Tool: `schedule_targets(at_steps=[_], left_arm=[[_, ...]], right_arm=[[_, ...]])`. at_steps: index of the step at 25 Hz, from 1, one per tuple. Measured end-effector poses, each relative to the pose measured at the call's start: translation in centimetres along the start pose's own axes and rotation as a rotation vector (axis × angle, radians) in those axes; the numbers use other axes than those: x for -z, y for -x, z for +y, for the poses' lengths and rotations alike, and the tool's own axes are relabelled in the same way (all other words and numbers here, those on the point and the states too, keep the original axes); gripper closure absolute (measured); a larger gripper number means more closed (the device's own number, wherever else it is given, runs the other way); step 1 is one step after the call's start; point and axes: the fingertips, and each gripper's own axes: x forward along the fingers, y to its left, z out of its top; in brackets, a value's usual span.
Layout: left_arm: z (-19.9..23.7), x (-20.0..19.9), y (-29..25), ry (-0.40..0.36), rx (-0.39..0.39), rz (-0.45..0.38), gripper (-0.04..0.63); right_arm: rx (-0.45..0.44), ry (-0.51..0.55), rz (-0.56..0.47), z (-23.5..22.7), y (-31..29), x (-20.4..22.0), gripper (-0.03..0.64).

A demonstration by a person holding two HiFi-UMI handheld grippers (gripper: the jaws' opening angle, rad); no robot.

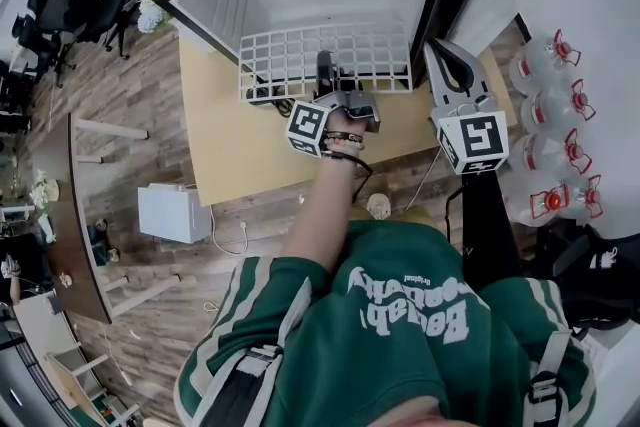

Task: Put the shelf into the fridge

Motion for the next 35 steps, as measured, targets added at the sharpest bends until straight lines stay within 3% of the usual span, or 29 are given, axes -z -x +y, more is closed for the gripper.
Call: schedule_targets(at_steps=[8, 15, 28, 35], left_arm=[[-0.7, -0.1, -0.6, 0.026, -0.061, 0.026, 0.578], [-0.5, -0.1, -1.2, -0.002, -0.037, 0.055, 0.577], [-0.7, 0.2, -2.1, 0.053, -0.103, 0.109, 0.572], [-0.4, 0.4, -3.0, 0.069, -0.079, 0.161, 0.571]], right_arm=[[-0.015, -0.004, -0.004, 0.2, -0.7, 0.1, 0.614], [-0.023, -0.017, -0.007, 0.3, -0.9, 0.2, 0.614], [0.029, -0.019, 0.012, 0.9, -1.9, -0.3, 0.614], [0.056, -0.018, 0.036, 2.6, -3.1, -0.4, 0.614]])
